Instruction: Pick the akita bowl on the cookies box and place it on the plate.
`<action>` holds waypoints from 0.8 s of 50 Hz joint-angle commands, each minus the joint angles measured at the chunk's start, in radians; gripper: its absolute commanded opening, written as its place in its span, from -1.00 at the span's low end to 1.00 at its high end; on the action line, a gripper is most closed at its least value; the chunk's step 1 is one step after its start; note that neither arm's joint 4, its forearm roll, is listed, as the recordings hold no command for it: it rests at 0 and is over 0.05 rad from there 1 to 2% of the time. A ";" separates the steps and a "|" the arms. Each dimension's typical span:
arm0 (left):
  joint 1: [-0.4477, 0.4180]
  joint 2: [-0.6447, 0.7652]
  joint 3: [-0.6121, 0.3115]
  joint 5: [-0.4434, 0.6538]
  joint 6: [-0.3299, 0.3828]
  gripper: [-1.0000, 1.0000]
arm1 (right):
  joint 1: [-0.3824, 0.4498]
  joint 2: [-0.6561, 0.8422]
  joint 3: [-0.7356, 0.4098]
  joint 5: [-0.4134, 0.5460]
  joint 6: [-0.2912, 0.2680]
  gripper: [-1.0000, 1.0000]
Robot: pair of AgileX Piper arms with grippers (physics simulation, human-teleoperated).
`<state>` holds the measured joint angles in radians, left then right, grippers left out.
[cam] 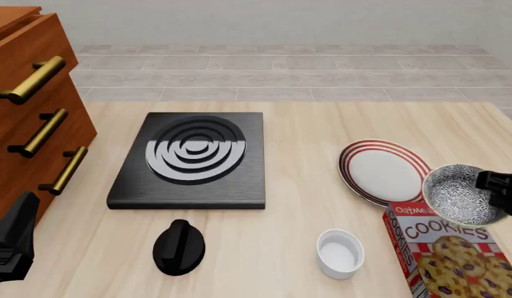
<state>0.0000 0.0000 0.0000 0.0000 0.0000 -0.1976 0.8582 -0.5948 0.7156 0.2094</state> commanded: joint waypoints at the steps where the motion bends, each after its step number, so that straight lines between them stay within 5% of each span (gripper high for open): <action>1: 0.000 0.000 0.000 0.000 0.000 1.00 | 0.044 0.045 -0.074 -0.034 0.080 -1.00; 40: 0.000 0.000 0.000 0.000 0.000 1.00 | 0.125 0.334 -0.201 -0.253 0.235 -1.00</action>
<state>0.0000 0.0000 0.0000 0.0000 0.0000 -0.0891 1.1290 -0.7768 0.5179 0.4036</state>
